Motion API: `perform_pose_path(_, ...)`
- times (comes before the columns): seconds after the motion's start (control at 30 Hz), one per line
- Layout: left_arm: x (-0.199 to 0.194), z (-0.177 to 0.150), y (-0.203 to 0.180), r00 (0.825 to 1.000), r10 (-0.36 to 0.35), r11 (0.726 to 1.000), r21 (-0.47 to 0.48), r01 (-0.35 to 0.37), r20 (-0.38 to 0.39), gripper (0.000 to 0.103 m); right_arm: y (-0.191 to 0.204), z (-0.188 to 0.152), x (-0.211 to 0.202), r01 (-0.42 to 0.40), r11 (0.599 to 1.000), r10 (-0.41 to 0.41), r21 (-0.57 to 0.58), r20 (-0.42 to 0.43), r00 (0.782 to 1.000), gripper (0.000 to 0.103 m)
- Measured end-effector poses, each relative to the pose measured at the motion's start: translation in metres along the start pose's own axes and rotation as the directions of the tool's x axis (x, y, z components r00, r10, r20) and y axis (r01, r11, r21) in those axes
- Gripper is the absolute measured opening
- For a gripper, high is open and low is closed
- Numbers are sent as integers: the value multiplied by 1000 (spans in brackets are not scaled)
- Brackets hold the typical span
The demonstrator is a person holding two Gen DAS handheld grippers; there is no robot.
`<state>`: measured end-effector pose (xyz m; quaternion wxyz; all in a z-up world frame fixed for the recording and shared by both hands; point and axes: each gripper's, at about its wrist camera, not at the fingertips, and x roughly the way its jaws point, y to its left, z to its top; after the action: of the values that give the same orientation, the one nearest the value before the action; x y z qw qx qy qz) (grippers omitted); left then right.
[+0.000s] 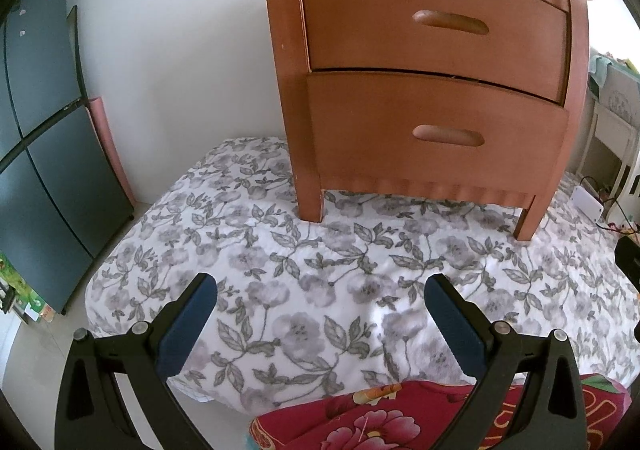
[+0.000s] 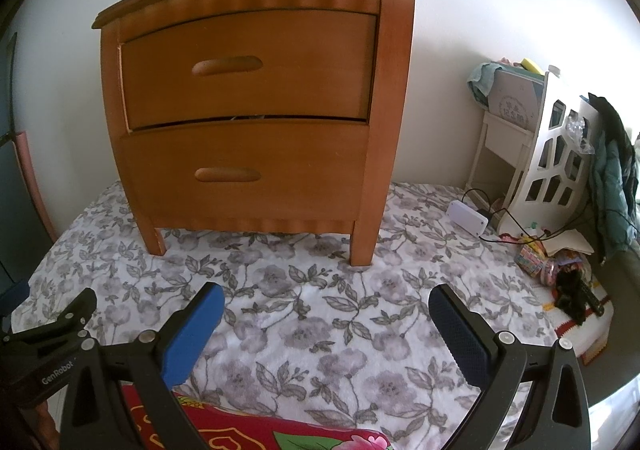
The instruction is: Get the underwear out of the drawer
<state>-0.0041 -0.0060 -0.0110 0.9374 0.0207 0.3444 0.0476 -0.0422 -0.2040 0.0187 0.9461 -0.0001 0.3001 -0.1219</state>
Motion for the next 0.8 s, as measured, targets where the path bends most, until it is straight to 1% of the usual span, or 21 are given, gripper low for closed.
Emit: perform_pose_path(0.8,0,0,-3,1000,2,1000,2,-2,-1,103,0,1,-1,-1,1000,1,4,-1,1000,103)
